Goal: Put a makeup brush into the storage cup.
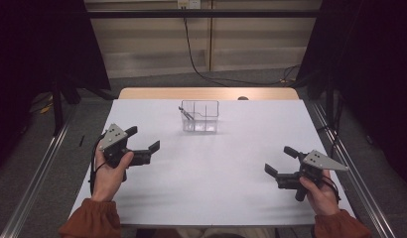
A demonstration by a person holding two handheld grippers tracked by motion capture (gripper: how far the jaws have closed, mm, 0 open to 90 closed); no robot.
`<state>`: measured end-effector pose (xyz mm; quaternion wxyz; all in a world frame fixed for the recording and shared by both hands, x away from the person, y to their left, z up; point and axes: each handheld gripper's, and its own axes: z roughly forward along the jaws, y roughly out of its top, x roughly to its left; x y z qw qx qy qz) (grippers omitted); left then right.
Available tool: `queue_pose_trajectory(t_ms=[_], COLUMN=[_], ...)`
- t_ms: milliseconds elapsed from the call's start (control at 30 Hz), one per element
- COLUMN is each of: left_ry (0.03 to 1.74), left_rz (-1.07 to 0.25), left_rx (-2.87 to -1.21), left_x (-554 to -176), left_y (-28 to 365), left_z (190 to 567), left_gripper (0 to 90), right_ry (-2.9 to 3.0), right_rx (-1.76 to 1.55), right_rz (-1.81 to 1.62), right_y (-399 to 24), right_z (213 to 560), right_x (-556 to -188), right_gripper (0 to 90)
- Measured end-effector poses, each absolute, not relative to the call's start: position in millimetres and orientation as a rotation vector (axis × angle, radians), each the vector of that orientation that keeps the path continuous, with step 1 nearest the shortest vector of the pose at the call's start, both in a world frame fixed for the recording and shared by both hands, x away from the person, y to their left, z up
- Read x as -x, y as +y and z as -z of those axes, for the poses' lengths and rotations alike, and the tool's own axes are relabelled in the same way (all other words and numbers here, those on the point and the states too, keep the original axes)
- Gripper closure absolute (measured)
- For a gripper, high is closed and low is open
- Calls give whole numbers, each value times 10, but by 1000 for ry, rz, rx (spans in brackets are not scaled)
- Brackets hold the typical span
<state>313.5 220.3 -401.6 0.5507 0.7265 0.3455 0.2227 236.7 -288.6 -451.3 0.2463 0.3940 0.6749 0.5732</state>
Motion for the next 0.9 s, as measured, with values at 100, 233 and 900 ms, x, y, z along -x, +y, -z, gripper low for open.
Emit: queue_pose_trajectory(t_ms=[100,233,900], left_ry=[832,831,887], left_rz=[-540,-555,-561], left_rx=[-1702,-1703,-1698], left_x=[-3050,-2951,-2531], left_y=[2247,2287,2538], left_z=[4028,4033,4226], left_gripper=[40,45,43], right_ry=[1843,1840,1814], right_rx=[-1074,-1081,-1094], right_rz=[-1557,-1544,-1515], right_y=[-2885,-2886,-2946], right_z=[4514,4517,4512], right_x=[-2369,-2372,-2303], right_gripper=[0,0,0])
